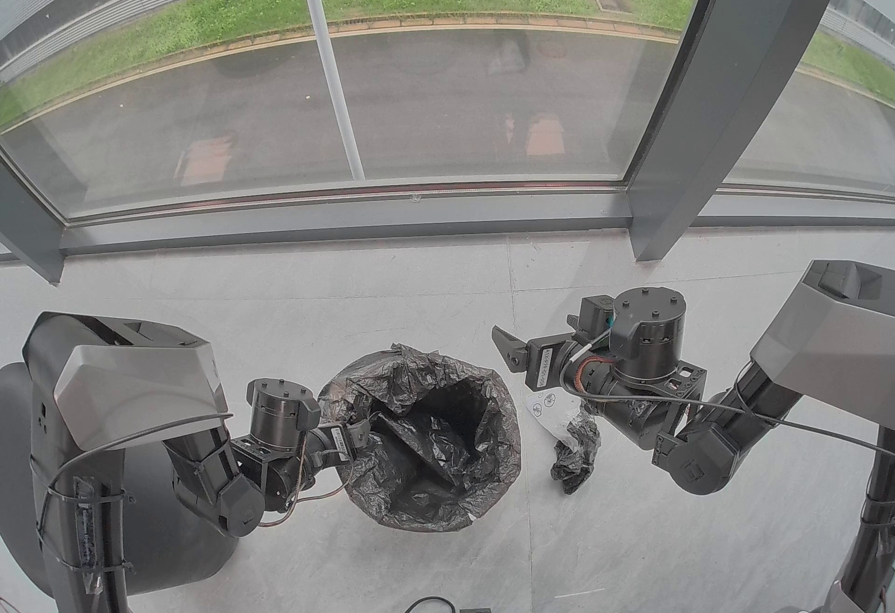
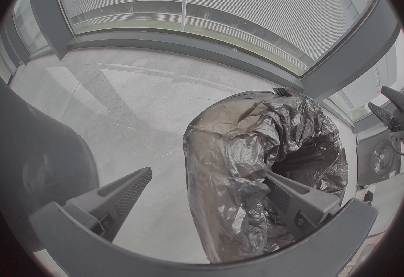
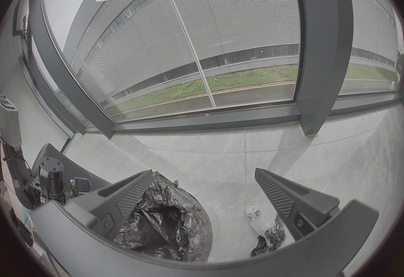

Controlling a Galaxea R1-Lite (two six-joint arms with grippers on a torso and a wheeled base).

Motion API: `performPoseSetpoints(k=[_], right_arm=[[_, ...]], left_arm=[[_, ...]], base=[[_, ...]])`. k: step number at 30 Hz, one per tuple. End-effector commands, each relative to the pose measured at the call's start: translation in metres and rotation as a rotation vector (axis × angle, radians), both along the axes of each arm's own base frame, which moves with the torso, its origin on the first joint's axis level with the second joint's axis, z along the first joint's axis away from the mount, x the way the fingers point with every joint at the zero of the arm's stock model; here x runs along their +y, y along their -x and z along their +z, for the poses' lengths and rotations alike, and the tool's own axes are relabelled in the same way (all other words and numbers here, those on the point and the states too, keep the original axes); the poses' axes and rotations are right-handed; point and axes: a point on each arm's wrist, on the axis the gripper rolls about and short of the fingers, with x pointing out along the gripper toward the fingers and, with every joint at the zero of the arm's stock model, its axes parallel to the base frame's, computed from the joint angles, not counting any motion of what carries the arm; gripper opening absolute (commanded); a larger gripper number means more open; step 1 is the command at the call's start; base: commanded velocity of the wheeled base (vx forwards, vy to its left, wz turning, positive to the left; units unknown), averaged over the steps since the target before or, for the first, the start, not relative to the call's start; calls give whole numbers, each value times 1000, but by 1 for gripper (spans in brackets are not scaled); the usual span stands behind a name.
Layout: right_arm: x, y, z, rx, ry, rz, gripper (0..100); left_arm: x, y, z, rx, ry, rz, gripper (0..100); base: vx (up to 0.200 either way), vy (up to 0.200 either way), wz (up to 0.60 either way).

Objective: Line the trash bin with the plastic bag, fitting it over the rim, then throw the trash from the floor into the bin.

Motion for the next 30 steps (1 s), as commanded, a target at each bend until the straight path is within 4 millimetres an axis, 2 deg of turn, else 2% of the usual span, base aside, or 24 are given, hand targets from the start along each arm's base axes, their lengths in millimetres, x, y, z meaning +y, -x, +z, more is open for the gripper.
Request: performPoseSetpoints(k=[1,13,25,30], right_arm=[[0,0,0,0,0,1,100],[1,0,-3,7,5,1,100],[1,-1,-6,13,9,1,100],[1,-1,-5,9,6,1,100]], left_arm=[[-2,-1,-15,12,-17,-10,100],[0,-2,-39,-46,-149,-21,100],[1,2,-37,-45,-152,-26,100],[0,3,-17,-109,-131,-32,100]], base=[[0,0,0],[0,0,0],[0,0,0],[0,0,0]])
